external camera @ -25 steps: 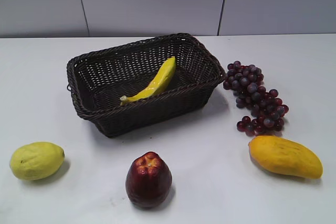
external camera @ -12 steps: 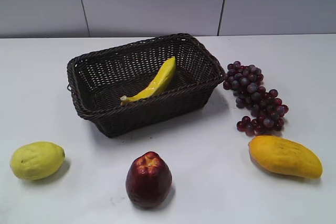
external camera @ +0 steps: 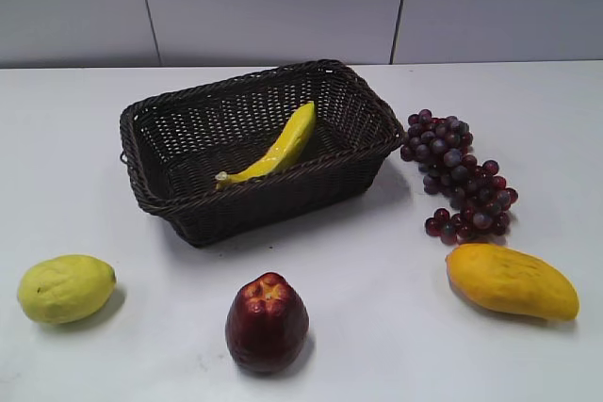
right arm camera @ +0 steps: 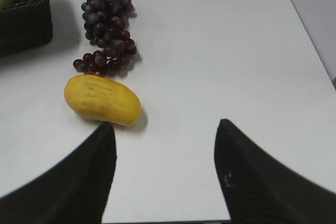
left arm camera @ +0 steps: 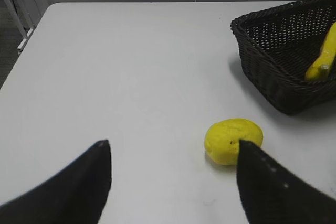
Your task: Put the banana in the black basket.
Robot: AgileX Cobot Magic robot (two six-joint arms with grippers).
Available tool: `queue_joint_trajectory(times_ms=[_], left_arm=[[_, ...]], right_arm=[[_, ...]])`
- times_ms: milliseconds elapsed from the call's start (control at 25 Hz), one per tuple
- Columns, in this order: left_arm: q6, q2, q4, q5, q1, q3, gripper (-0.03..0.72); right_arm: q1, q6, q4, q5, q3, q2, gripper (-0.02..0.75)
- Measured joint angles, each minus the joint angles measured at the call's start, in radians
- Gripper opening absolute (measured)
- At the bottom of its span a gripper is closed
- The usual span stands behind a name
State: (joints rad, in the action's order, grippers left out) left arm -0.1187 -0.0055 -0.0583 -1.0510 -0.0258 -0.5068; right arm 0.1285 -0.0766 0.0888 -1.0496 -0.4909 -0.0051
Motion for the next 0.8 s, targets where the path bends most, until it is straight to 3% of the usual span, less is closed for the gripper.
queue_joint_trajectory(times_ms=[320,800], left_arm=[[0.0,0.0,0.0,0.0,0.0,0.0,0.539],[0.0,0.0,0.0,0.0,0.0,0.0,0.465]], right_arm=[[0.0,0.0,0.0,0.0,0.0,0.0,0.482],[0.0,0.0,0.0,0.0,0.0,0.0,0.482]])
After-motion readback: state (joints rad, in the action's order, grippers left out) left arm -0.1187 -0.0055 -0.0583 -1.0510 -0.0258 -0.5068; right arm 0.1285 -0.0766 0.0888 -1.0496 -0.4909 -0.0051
